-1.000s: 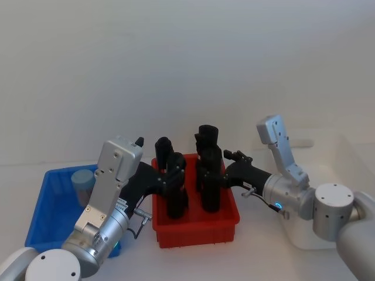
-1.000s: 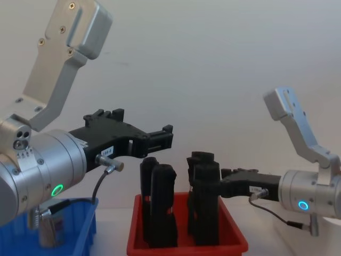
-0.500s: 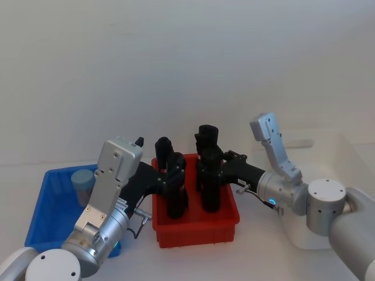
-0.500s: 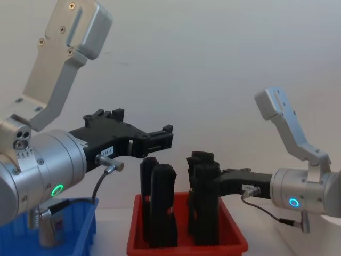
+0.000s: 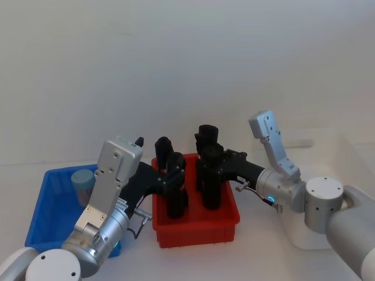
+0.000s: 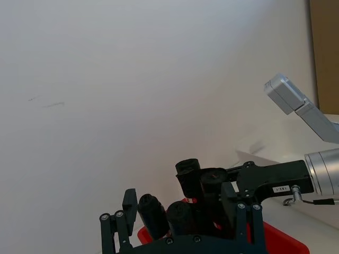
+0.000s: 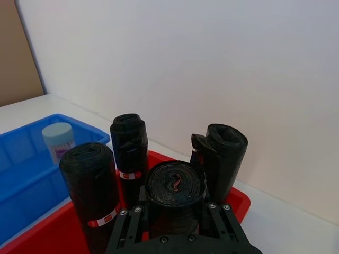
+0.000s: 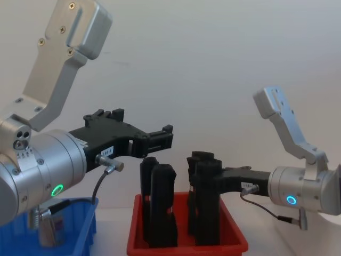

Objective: Pick the cotton swabs from the blue box and place them into the white box.

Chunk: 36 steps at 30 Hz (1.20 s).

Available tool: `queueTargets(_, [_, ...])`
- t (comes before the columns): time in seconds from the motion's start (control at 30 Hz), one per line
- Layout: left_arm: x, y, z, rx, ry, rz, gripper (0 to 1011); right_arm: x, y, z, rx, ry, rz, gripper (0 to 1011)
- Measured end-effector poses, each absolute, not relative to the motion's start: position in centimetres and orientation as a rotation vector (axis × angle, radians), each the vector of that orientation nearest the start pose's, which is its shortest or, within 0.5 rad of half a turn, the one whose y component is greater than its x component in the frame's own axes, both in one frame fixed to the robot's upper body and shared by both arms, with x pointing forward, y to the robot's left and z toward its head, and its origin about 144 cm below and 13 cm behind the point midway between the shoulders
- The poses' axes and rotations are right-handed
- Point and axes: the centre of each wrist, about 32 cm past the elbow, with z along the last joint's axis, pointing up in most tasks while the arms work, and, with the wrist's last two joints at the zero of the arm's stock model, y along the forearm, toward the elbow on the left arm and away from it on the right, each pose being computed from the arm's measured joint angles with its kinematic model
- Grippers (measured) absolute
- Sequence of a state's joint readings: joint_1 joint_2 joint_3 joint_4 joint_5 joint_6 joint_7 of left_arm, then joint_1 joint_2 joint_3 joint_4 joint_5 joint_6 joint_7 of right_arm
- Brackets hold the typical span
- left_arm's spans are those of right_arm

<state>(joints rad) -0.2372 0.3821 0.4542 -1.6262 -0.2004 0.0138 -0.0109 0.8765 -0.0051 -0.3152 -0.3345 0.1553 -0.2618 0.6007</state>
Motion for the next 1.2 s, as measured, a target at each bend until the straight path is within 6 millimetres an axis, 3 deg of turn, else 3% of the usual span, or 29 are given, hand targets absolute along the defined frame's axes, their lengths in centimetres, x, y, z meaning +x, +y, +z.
queueTargets(0.4, [49.2, 19.8, 120.4, 0.061, -0.268, 1.124, 1004, 64.8, -19.1, 115.6, -0.078, -0.006, -0.859, 501])
queueTargets(1.2, [49.2, 19.8, 120.4, 0.061, -0.268, 1.124, 1004, 59.7, -19.1, 120.9, 0.07, -0.086, -1.066, 501])
